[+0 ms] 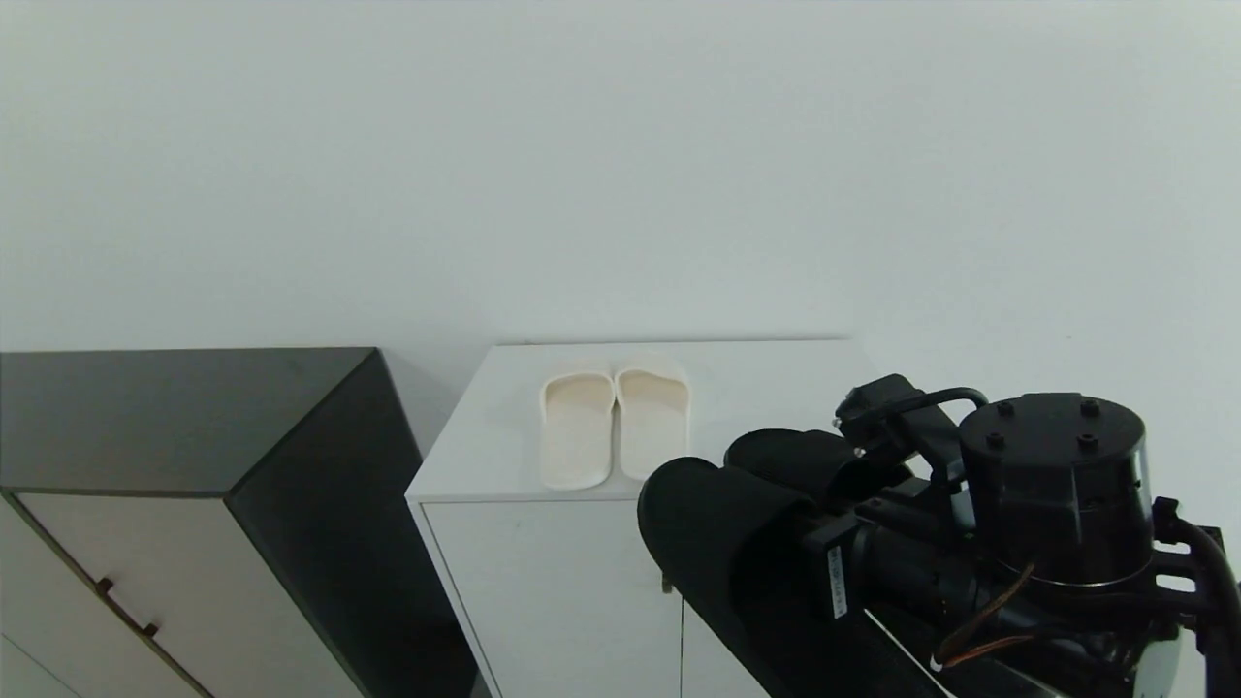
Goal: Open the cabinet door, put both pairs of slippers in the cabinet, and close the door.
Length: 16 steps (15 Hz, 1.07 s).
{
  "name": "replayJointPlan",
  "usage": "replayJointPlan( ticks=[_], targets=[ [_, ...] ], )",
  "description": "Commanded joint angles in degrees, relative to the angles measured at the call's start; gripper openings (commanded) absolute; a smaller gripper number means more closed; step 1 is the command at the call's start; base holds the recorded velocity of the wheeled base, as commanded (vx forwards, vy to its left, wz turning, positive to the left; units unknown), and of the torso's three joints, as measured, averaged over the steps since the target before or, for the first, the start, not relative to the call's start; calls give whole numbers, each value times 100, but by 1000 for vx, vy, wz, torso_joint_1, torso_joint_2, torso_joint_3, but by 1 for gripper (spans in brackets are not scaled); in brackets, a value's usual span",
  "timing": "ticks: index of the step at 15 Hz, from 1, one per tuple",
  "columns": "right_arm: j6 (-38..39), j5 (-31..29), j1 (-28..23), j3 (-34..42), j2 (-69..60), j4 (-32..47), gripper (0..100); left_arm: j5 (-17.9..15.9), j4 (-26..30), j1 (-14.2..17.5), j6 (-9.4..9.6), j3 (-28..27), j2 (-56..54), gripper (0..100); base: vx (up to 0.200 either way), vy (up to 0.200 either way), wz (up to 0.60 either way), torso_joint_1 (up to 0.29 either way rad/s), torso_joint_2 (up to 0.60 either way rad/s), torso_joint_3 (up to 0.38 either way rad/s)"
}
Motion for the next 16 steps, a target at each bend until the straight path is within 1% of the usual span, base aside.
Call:
replayJointPlan(
  ticks=[1,5,9,11,13,16],
  targets=[
    [0,5,6,15,-23,-1,0,2,-4,5,-4,0,-1,0,0,0,0,0,0,0],
    [0,23,191,111,-103,-1,0,2,-4,5,-13,0,-1,0,0,0,0,0,0,0],
    [0,23,199,190,-129,-10,0,55,-4,5,-22,0,-1,0,0,0,0,0,0,0],
    [9,66,235,287,-155,-28,0,46,-4,5,4,0,-1,0,0,0,0,0,0,0],
    [-9,172,270,463,-357,-19,0,37,-4,5,4,0,-1,0,0,0,0,-132,298,158],
    [-9,348,481,498,-366,-19,0,46,-4,5,4,0,-1,0,0,0,0,-180,427,243]
  ],
)
